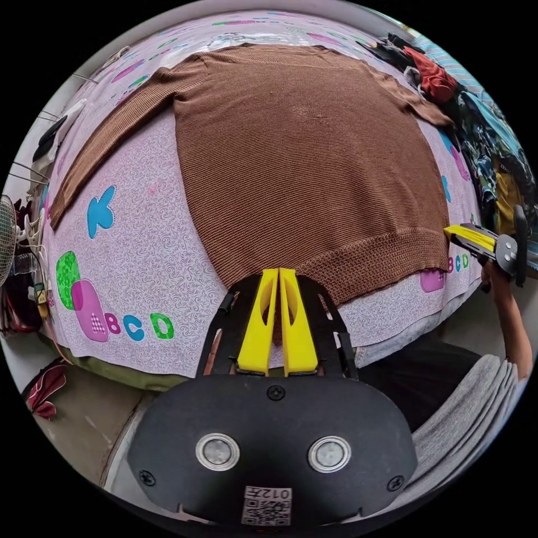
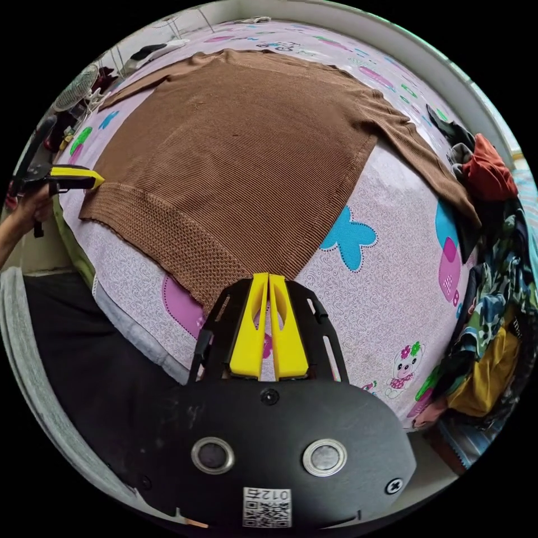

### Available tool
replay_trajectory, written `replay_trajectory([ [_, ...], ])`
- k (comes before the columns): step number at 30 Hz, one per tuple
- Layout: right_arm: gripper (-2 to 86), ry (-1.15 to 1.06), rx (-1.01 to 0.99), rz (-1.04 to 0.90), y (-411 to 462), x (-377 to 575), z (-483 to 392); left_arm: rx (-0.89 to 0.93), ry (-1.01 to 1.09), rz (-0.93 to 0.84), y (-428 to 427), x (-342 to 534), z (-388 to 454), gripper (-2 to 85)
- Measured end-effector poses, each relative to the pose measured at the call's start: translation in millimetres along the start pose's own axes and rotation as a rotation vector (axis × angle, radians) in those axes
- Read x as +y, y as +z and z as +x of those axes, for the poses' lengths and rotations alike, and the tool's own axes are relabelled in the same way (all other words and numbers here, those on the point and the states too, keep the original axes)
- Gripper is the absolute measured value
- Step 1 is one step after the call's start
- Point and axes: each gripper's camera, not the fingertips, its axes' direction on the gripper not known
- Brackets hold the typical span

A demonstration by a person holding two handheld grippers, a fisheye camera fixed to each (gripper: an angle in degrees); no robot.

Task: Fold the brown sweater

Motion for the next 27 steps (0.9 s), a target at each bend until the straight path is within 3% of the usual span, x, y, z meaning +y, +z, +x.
replay_trajectory([
  [9,-0.8,-0.03,0.032,0.028,110.5,41.8,32.5,-0.07,-0.015,0.026,7.2,15.2,-4.8,0.1],
  [14,-0.9,0.093,-0.006,-0.01,163.0,62.1,60.2,0.069,-0.036,0.056,11.5,29.5,-40.1,0.2],
  [17,-0.9,0.17,0.043,0.127,163.9,75.9,57.1,0.172,-0.067,0.124,-2.0,43.7,-90.2,0.3],
  [21,-0.9,0.164,-0.004,0.276,176.9,56.1,8.0,0.305,-0.282,0.248,-22.5,70.7,-219.3,0.7],
  [27,-0.9,-0.047,-0.084,0.387,224.8,-42.5,-106.9,0.38,-0.607,0.376,-29.8,104.0,-408.9,2.0],
])
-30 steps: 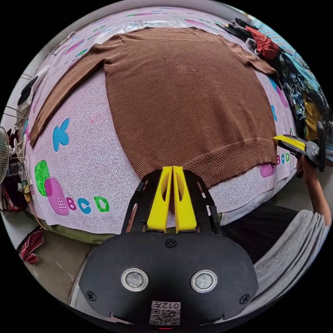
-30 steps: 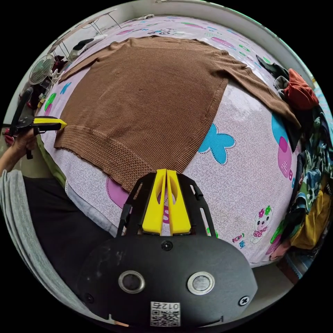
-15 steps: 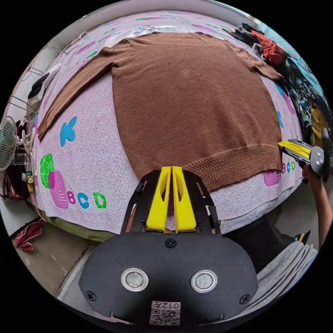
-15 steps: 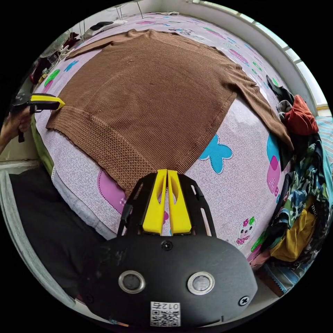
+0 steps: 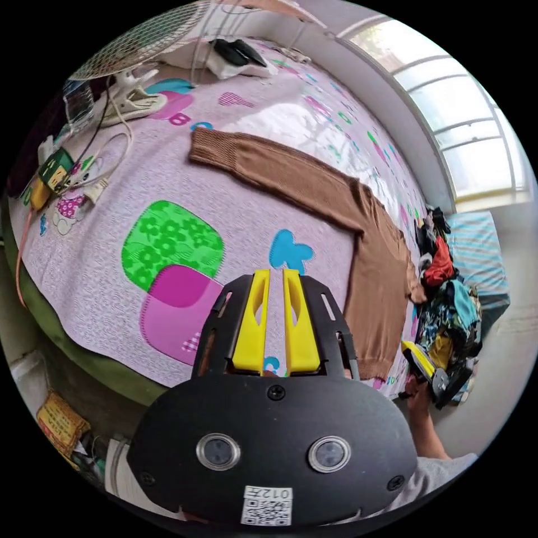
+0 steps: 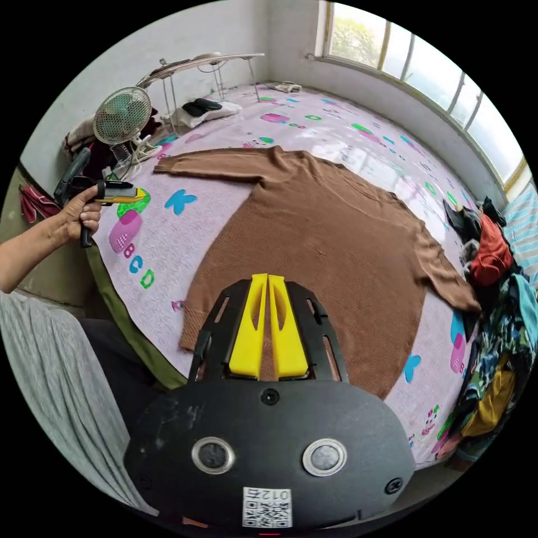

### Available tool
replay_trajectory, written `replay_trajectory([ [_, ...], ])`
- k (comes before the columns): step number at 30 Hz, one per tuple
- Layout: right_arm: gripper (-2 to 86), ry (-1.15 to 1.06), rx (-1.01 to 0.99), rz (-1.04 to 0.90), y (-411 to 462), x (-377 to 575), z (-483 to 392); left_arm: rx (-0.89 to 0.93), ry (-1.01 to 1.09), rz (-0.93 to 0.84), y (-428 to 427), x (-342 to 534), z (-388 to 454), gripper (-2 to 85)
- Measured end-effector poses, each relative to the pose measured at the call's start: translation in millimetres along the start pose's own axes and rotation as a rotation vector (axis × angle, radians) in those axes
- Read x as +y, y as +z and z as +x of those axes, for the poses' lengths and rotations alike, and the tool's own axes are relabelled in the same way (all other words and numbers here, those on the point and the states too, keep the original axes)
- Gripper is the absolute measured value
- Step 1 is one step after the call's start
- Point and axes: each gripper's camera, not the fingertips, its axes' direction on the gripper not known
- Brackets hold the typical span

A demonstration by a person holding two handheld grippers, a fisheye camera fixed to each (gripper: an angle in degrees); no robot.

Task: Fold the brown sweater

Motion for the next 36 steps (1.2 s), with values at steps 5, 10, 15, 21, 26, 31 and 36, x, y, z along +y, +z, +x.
replay_trajectory([
  [5,-0.4,-0.229,-0.052,0.047,67.3,-59.6,-79.8,-0.038,0.024,0.019,-24.6,-68.6,-58.1,2.9],
  [10,1.0,-0.441,-0.025,0.085,130.5,-91.2,-140.4,-0.083,0.118,0.027,-23.5,-127.9,-86.8,3.4],
  [15,3.8,-0.57,-0.02,0.085,202.8,-105.0,-175.3,-0.045,0.136,0.061,-8.7,-153.2,-111.1,3.1],
  [21,6.0,-0.644,-0.01,0.072,275.3,-112.8,-198.1,0.012,0.134,0.047,2.7,-163.9,-142.3,2.7],
  [26,6.4,-0.7,0.011,0.051,319.7,-120.7,-211.0,-0.001,0.147,0.053,0.4,-162.2,-153.2,1.8],
  [31,4.4,-0.746,-0.039,-0.004,341.9,-131.7,-212.4,0.015,0.151,0.054,0.0,-160.9,-160.7,0.3],
  [36,-0.3,-0.588,-0.105,-0.015,321.4,-154.9,-194.4,0.138,0.087,0.032,-4.0,-166.0,-176.3,-0.1],
])
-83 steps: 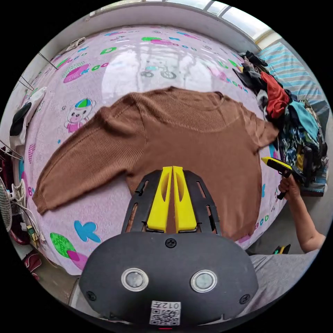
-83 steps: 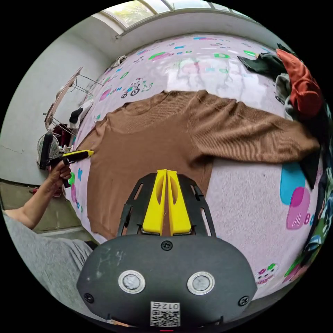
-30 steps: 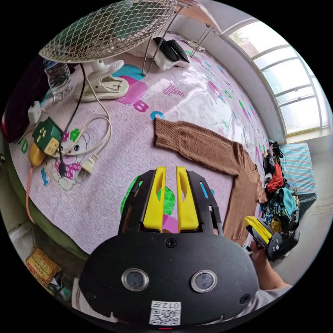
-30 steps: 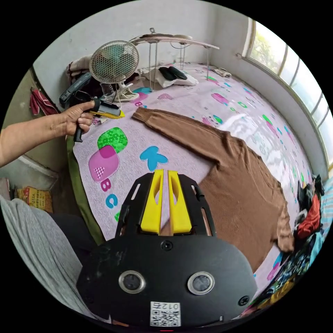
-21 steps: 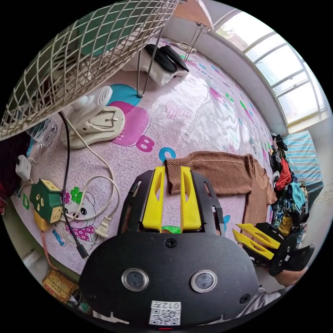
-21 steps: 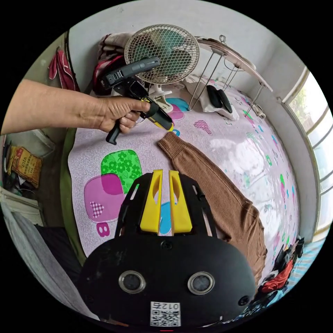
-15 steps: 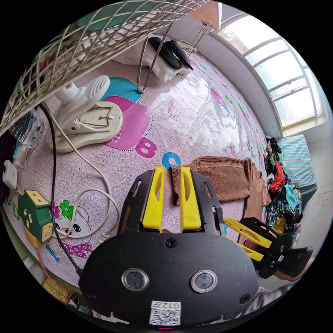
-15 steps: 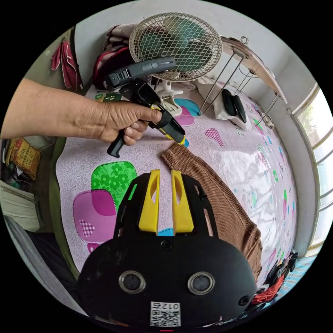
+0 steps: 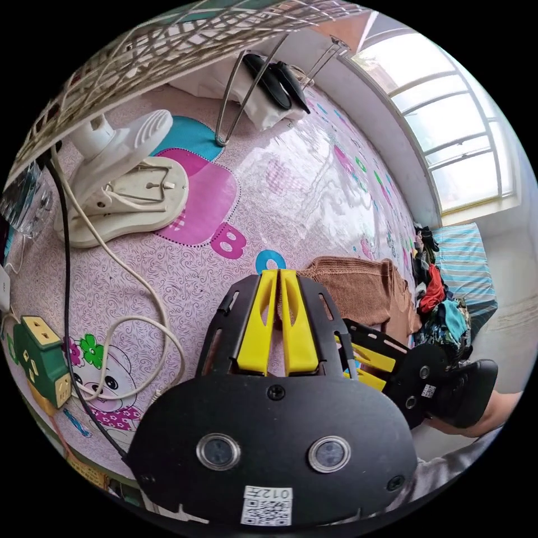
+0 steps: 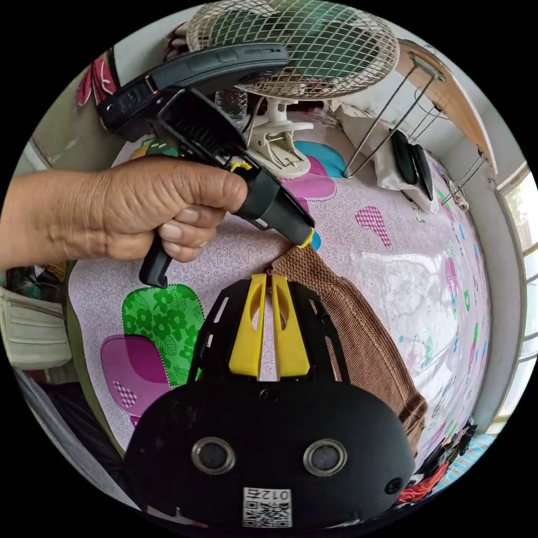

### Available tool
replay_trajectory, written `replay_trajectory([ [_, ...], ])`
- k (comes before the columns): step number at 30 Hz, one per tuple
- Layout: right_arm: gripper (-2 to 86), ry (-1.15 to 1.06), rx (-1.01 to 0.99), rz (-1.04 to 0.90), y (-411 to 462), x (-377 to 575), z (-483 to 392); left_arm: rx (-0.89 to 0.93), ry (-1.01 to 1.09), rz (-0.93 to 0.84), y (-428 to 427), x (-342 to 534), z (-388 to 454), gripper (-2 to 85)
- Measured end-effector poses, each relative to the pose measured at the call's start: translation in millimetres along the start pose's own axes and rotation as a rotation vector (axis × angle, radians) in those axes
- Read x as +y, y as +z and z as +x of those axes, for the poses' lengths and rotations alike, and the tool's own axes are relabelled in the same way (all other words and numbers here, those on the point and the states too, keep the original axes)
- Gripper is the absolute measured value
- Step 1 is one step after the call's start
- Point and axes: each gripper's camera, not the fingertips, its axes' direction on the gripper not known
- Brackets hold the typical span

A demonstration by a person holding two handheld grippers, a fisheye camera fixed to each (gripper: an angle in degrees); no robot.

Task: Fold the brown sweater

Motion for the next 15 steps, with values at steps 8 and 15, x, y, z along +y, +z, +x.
replay_trajectory([
  [8,-0.7,0.236,-0.045,0.177,-106.9,10.0,39.4,0.108,0.069,0.11,-48.5,13.1,52.8,-0.1],
  [15,-0.7,0.443,-0.033,0.357,-235.4,37.9,89.2,0.195,0.182,0.166,-69.9,16.3,155.8,-0.1],
])
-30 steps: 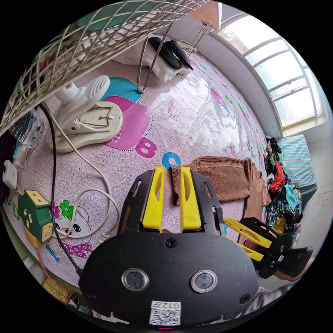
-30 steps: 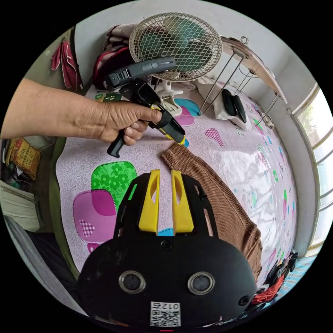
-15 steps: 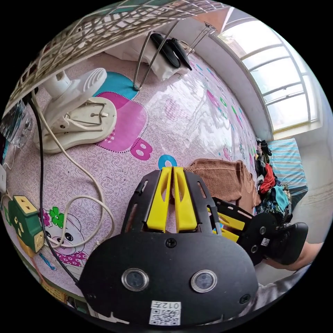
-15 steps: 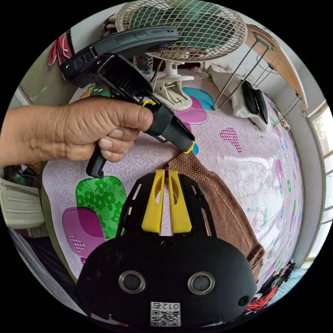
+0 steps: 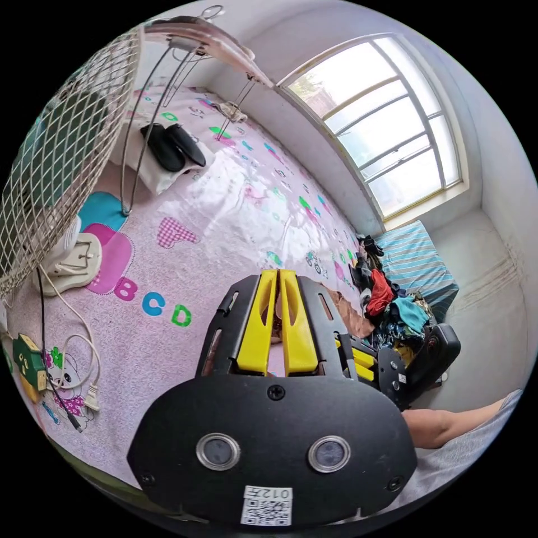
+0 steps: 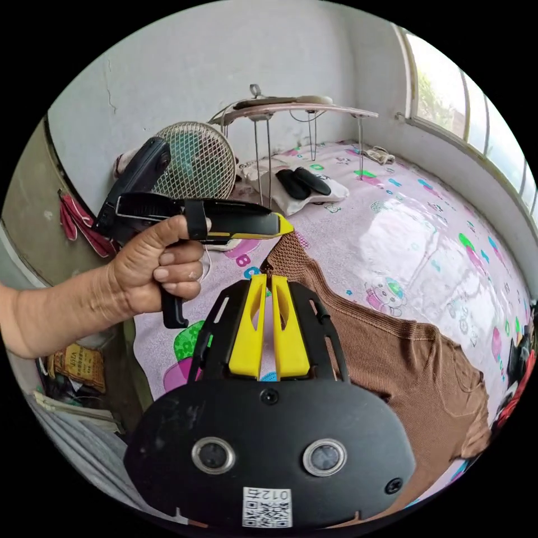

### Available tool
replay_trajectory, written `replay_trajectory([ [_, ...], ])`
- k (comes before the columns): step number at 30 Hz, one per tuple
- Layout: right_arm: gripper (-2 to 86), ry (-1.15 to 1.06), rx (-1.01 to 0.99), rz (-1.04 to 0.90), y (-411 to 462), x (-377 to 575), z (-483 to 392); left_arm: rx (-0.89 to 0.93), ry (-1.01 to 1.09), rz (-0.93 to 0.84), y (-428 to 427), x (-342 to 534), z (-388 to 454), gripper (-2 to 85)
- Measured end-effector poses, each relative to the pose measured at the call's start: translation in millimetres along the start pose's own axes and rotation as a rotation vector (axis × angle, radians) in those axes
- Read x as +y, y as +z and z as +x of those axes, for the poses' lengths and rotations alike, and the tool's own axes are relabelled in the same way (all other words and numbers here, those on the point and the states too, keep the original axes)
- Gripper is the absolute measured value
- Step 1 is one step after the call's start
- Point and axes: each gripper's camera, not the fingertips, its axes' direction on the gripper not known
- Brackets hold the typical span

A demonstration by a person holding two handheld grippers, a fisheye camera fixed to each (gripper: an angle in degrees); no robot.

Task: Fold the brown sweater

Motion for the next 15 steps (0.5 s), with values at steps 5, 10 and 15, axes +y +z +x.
replay_trajectory([
  [5,-0.6,0.099,0.014,0.101,-94.9,-24.4,48.7,0.024,0.076,0.008,20.7,-14.5,86.9,-0.1],
  [10,-0.6,0.194,-0.001,0.185,-189.2,-42.8,107.6,0.037,0.16,-0.008,68.3,-25.7,195.9,-0.1],
  [15,-0.5,0.284,-0.006,0.245,-283.1,-54.6,174.0,0.029,0.214,-0.047,129.2,-26.8,284.8,-0.1],
])
